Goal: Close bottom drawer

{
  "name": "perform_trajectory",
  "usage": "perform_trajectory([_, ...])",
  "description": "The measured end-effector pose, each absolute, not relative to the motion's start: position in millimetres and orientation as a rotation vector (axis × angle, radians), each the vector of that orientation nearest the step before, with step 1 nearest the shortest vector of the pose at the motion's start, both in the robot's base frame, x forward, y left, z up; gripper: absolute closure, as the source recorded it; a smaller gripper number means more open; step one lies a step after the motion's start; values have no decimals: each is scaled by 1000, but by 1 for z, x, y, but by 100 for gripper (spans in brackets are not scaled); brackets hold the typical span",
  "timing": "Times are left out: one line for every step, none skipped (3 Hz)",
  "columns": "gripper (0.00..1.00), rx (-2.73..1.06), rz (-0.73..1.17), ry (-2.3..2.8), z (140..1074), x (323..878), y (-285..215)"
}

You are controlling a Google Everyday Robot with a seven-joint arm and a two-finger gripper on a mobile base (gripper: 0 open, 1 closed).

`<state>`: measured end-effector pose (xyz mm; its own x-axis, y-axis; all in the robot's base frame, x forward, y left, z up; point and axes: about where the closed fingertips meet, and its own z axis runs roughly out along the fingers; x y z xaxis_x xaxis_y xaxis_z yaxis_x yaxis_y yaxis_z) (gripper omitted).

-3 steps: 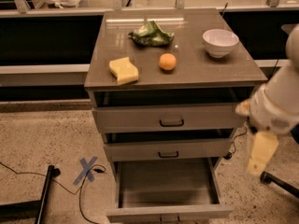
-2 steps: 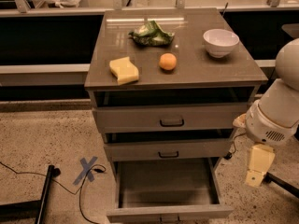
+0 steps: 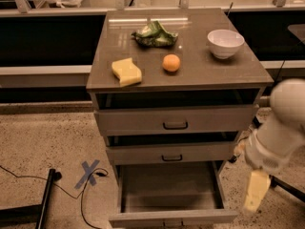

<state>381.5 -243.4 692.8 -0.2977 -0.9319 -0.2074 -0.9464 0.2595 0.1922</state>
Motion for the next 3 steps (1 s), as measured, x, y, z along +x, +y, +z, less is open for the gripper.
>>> perform_trajectory([0,-1746,533,2433,603,355,-260])
perform_trajectory([0,-1684,581,2314,565,369,-272])
perform_trajectory([0,-1708,573,2231,566,386,-277])
